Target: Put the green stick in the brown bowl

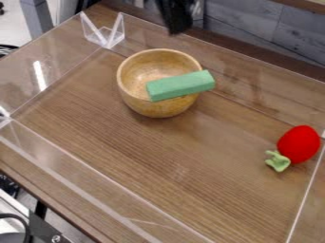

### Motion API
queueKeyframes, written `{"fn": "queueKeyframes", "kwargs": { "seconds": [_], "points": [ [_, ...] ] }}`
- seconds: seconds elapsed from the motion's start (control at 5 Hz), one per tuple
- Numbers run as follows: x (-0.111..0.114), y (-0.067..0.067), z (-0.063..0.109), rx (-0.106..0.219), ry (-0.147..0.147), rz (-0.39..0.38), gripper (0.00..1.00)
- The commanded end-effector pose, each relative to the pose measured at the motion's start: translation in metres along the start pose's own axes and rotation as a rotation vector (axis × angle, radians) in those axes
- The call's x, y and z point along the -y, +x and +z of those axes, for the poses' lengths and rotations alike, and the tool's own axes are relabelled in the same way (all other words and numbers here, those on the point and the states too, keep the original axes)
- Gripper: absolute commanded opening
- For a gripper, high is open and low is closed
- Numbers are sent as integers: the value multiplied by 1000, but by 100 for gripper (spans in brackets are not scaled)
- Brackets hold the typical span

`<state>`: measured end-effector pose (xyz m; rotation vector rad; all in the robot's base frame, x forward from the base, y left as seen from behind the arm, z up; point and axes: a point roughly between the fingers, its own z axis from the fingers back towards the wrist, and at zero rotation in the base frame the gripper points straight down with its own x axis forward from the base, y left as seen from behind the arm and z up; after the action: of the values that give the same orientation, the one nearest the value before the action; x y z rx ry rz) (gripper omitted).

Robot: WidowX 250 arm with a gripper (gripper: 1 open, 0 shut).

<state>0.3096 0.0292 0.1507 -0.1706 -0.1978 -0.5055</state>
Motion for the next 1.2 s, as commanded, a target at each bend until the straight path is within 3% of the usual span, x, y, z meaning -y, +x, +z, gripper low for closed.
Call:
{"fn": "queueKeyframes", "kwargs": {
  "seconds": [0.0, 0.2, 0.4, 0.6, 1.0],
  "points": [
    [8, -8, 11, 21, 26, -25, 0],
    [5, -15, 3, 16, 15, -24, 100],
    [3, -19, 3, 32, -5, -12, 100],
    [1, -19, -1, 36, -3, -16, 100],
    [7, -18, -22, 14, -3, -40, 100]
  ]
}}
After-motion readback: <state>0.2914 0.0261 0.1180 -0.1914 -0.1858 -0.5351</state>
